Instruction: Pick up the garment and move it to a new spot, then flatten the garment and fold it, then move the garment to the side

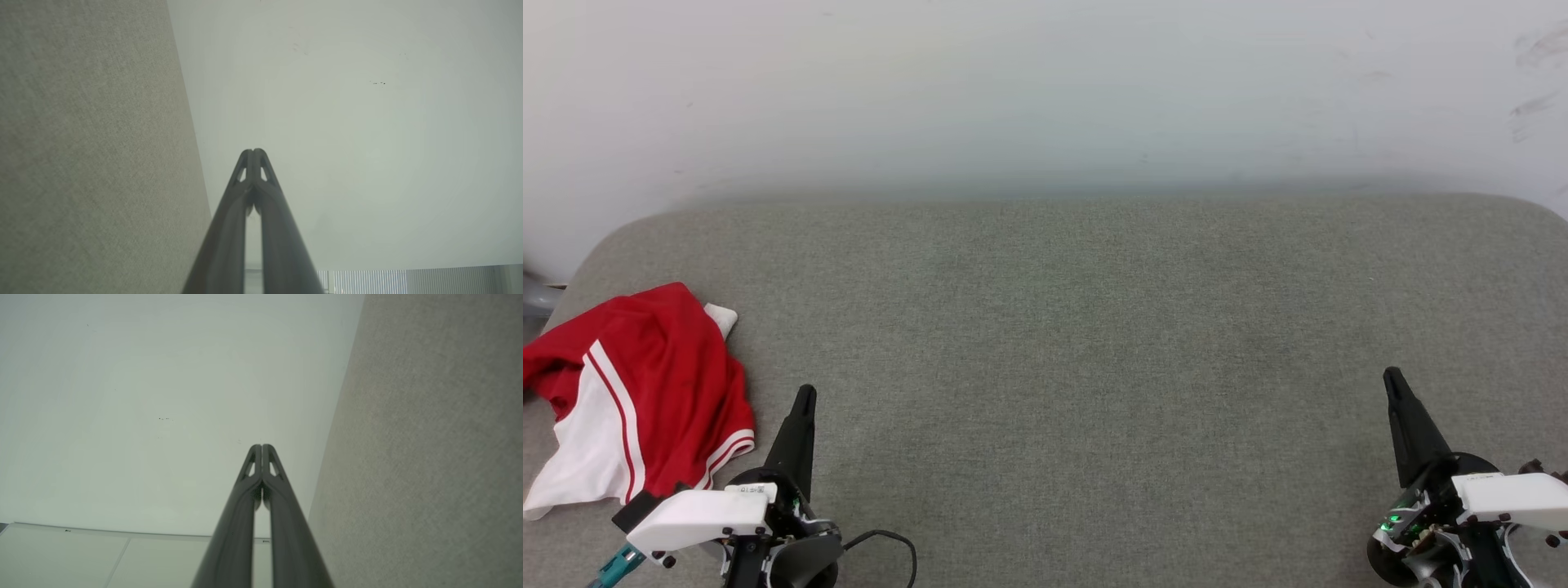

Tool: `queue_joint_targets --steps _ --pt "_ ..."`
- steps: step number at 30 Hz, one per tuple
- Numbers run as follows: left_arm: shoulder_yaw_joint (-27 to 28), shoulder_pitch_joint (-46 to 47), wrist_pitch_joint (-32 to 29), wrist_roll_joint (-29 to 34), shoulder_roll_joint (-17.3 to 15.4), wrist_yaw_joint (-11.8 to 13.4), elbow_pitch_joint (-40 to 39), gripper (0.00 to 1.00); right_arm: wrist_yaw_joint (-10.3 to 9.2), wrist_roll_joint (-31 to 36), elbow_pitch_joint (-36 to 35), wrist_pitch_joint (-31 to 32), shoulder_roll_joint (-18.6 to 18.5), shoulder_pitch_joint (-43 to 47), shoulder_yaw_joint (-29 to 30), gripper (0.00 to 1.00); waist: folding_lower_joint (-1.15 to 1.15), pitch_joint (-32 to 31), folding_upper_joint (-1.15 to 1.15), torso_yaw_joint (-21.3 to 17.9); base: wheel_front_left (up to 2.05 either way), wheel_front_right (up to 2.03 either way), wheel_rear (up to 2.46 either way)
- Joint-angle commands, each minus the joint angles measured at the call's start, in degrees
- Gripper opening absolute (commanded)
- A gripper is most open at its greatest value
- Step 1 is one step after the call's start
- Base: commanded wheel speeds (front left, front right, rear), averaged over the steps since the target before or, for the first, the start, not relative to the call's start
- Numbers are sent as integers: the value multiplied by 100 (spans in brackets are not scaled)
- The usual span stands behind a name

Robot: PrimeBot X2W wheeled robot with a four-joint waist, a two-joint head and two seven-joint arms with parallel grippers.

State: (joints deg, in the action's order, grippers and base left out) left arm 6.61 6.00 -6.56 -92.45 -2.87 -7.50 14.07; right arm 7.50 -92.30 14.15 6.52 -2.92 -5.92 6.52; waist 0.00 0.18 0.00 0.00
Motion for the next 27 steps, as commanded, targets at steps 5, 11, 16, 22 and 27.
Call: queue_joint_targets --steps 5,11,16,22,27 --pt "11 48 -9 9 12 -19 2 0 -2 -23 5 -1 8 -73 -3 0 0 0 0 0 0 0 0" --pt "10 48 -9 8 12 -19 2 0 -2 -23 5 -1 8 -73 -3 0 0 0 0 0 0 0 0" --pt "10 48 -9 8 12 -19 2 0 -2 -23 5 -1 8 -73 -3 0 0 0 0 0 0 0 0" --pt "10 48 -9 8 12 -19 2 0 -2 -23 5 -1 8 -73 -3 0 0 0 0 0 0 0 0" --pt "10 48 -9 8 12 -19 2 0 -2 -23 5 -1 8 -73 -3 0 0 0 0 0 0 0 0"
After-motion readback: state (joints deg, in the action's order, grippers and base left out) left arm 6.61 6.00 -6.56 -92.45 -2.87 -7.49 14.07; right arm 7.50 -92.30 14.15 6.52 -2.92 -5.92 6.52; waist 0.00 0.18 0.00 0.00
